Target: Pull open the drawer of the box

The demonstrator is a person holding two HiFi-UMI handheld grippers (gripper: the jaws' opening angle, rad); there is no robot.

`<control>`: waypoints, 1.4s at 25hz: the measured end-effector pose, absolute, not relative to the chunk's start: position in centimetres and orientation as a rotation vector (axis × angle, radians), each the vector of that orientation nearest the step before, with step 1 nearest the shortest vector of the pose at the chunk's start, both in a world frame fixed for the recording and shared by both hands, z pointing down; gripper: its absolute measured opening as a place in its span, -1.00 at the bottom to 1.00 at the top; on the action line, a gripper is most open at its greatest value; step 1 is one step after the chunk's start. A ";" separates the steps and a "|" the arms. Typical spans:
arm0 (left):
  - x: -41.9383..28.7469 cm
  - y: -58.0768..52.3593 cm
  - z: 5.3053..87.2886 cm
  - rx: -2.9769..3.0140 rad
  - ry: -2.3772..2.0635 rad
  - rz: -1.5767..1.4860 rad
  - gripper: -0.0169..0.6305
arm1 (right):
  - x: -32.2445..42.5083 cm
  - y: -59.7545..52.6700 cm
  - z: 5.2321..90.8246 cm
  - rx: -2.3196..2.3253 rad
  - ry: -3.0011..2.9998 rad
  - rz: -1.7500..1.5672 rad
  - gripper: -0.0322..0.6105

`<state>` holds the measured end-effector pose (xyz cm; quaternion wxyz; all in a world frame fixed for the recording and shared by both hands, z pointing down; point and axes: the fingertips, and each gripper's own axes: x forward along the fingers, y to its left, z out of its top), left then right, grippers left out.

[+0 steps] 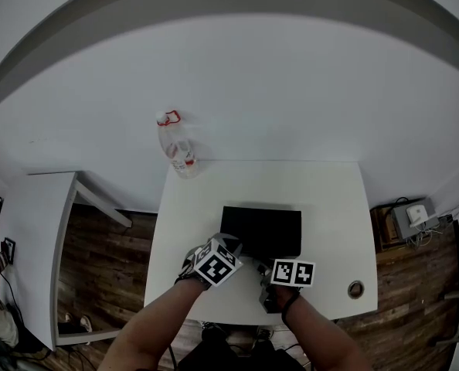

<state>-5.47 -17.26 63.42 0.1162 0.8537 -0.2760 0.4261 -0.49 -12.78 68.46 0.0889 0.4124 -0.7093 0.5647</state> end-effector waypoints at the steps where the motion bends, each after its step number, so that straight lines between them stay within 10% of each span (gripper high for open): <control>1: -5.3 -17.2 63.5 2.508 -0.811 1.253 -0.93 | -0.5 -12.8 68.5 1.227 -2.111 1.682 -0.68; 35: -4.9 -17.7 63.3 2.403 -0.801 1.080 -0.92 | -0.3 -12.5 68.4 1.188 -2.135 1.681 -0.68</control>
